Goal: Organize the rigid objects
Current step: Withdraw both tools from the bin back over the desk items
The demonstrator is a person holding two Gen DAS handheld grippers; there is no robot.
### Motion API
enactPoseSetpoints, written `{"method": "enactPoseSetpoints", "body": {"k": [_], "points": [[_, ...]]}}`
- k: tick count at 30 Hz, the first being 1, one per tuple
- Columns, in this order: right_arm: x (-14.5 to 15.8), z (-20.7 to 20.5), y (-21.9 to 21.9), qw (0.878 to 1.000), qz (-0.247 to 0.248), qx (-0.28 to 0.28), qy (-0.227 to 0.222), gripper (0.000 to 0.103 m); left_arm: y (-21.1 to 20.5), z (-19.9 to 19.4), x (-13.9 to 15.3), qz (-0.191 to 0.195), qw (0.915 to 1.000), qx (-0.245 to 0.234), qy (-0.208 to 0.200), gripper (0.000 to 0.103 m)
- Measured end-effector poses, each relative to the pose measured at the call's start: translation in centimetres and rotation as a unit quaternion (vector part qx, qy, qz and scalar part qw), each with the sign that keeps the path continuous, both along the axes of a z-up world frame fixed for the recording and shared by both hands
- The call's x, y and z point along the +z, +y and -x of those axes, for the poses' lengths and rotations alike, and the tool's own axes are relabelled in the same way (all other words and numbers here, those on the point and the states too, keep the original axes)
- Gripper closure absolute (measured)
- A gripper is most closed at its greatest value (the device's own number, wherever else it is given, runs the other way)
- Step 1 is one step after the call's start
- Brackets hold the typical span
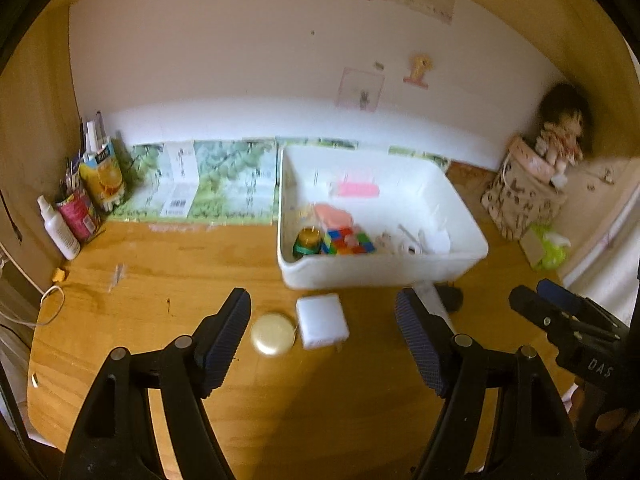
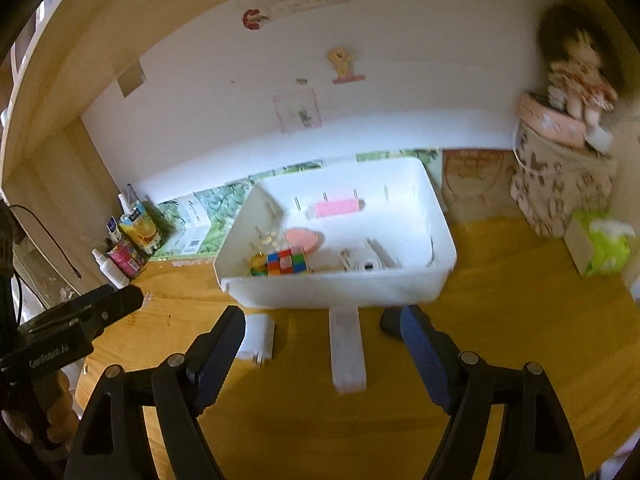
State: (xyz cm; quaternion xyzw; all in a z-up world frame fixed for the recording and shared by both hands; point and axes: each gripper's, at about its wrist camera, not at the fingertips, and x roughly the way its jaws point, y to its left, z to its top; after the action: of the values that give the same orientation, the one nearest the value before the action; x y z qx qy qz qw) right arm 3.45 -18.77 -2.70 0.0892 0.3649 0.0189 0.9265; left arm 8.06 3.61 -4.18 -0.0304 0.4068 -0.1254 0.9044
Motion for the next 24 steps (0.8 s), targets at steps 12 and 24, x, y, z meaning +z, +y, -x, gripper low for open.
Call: {"method": "enactPoseSetpoints", "body": {"k": [12, 24], "points": [[-3.8, 4.5, 0.0, 0.997, -0.009, -0.071, 0.031, 0.022, -0.5, 2.0, -3.3, -0.025, 0.9967, -0.049, 0.059, 0.025], [-6.9, 4.5, -3.6, 0.998, 0.028, -0.045, 0.022, 0.022, -5.0, 1.3, -4.3, -0.041, 0.9917, -0.047, 0.113, 0.025]]}}
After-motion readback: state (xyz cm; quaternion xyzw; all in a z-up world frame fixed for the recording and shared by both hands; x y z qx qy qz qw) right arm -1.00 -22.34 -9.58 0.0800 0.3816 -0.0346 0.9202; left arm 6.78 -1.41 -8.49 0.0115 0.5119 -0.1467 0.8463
